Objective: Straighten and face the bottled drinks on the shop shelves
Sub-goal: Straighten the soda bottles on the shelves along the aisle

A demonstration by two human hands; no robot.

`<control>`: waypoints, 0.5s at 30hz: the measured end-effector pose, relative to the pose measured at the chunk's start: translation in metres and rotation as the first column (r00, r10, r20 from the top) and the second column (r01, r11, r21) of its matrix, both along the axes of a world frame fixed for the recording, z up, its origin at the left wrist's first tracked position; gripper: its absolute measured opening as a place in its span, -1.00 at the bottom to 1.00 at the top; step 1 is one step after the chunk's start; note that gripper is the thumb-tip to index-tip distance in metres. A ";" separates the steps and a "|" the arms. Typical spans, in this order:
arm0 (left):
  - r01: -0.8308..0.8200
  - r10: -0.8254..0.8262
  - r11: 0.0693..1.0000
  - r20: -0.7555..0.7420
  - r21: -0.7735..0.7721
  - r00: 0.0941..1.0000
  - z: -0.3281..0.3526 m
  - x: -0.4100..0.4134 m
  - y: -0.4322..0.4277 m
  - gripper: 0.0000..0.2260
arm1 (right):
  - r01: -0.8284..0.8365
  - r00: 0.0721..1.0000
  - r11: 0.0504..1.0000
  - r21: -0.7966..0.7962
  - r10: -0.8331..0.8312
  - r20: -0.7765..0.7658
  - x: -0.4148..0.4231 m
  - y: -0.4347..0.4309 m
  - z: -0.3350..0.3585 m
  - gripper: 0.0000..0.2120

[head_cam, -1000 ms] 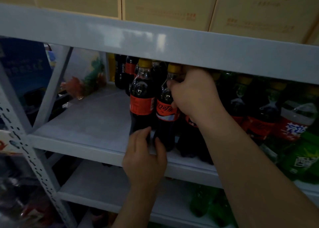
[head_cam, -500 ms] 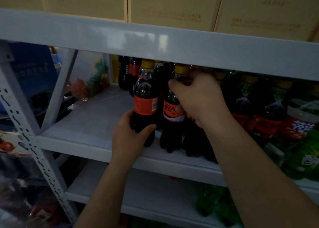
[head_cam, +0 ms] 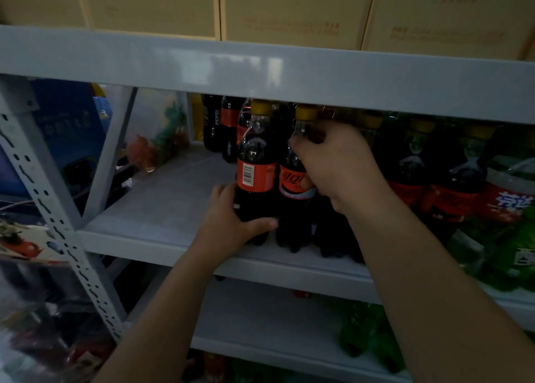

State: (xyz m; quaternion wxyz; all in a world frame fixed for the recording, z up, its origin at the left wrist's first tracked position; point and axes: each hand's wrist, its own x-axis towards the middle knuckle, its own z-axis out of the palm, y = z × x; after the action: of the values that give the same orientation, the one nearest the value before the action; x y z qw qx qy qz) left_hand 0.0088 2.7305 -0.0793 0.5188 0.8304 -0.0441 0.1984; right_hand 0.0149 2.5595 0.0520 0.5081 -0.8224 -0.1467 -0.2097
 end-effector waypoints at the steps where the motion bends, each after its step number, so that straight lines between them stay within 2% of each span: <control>1: -0.055 0.055 0.998 0.013 -0.005 0.998 0.000 0.001 -0.001 -0.31 | -0.010 1.000 1.000 0.014 0.010 0.004 -0.002 0.000 -0.002 -0.90; 3: -0.054 0.054 0.996 -0.005 -0.065 0.999 -0.003 0.004 0.002 -0.30 | -0.028 0.999 1.000 0.012 0.027 0.027 -0.006 0.000 -0.005 -0.94; 5: 0.036 -0.043 0.987 -0.044 -0.155 0.998 -0.006 0.006 0.009 -0.37 | -0.028 0.998 0.999 -0.019 0.029 0.057 -0.014 -0.002 -0.009 -0.88; 7: 0.175 -0.189 0.955 -0.036 -0.238 0.981 -0.009 0.007 0.015 -0.50 | -0.030 0.994 1.000 0.001 0.030 0.103 -0.029 -0.005 -0.020 -0.72; 9: 0.275 -0.289 0.926 -0.014 -0.259 0.957 -0.009 0.005 0.015 -0.54 | -0.028 0.987 0.995 0.097 0.012 0.162 -0.053 -0.015 -0.042 -0.55; 12: 0.287 -0.302 0.928 -0.031 -0.238 0.953 -0.010 0.004 0.013 -0.53 | 0.023 0.985 0.992 0.122 -0.044 0.165 -0.084 -0.036 -0.090 -0.55; 15: 0.133 -0.136 0.985 -0.017 -0.113 0.991 -0.011 0.006 0.007 -0.36 | 0.103 0.994 0.991 0.082 -0.106 0.033 -0.092 -0.052 -0.133 -0.62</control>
State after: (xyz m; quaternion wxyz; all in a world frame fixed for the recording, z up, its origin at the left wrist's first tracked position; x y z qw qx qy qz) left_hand 0.0151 2.7372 -0.0904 0.5770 0.7977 -0.0827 0.1548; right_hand -0.0774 2.5071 -0.0811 0.5259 -0.8040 -0.1044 -0.2572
